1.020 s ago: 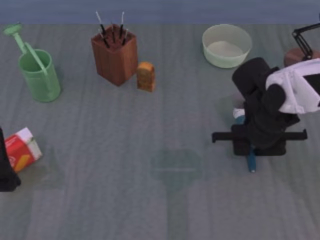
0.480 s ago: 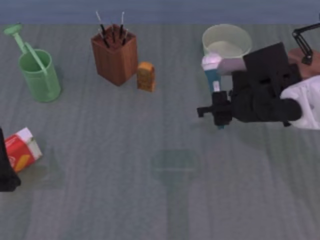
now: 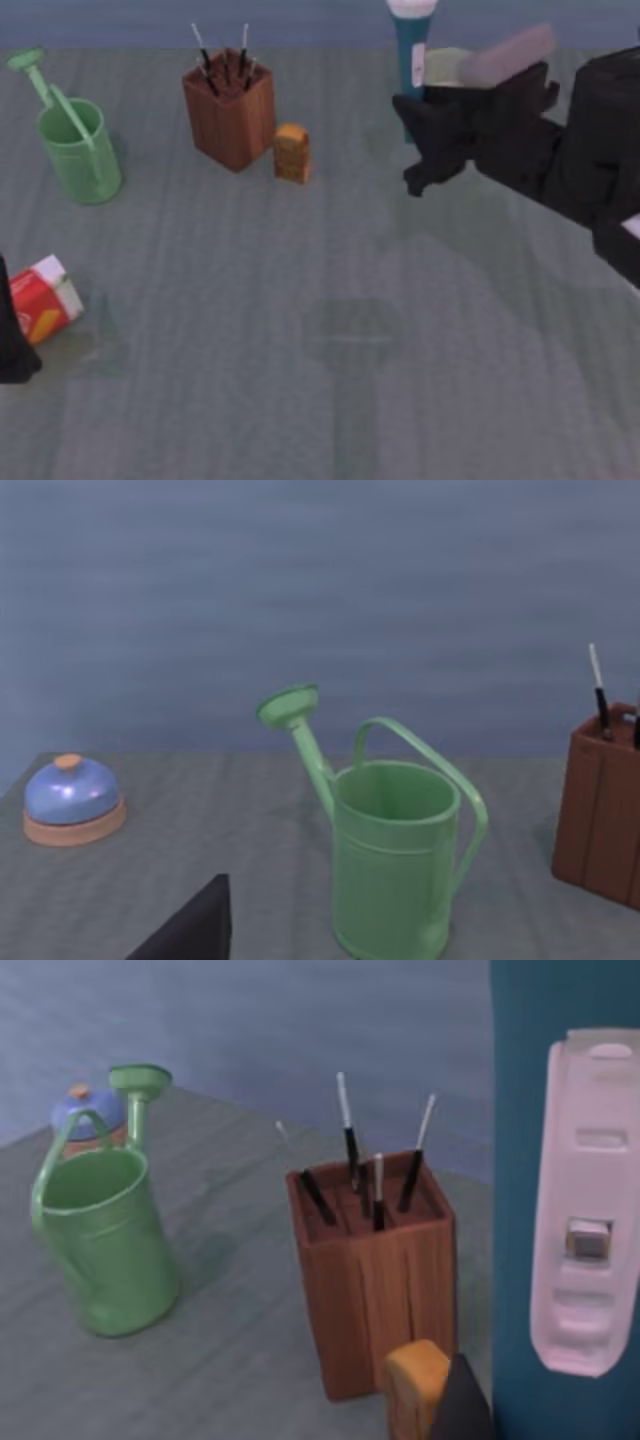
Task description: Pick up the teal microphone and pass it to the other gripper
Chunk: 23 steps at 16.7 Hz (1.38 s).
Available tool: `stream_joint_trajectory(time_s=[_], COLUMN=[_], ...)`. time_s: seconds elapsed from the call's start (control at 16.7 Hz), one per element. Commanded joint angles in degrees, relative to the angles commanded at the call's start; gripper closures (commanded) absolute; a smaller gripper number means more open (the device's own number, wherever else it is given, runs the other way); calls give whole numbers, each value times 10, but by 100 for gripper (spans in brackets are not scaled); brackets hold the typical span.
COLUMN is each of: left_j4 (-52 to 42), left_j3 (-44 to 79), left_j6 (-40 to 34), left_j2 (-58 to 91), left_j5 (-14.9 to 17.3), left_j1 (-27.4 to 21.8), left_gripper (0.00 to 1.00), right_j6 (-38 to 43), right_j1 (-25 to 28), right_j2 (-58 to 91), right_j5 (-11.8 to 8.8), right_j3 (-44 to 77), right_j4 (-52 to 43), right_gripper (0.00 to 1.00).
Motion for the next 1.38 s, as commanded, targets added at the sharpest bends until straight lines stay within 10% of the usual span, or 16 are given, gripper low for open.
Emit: stream_joint_trajectory(time_s=[0.6,1.08,1.38], left_j4=[0,0,0], left_j3=[0,0,0], left_j6=[0,0,0], left_j2=[0,0,0], left_j5=[0,0,0], left_j1=[0,0,0], left_gripper=[0,0,0], right_j6=[-33,-23,-22], right_j1=[1,105,108], right_j2=[-42,-52,-51], right_j5=[-26,74,77], right_j3=[-25,-48,-47], right_j4=[89,168,171], right_gripper=[100,100,100])
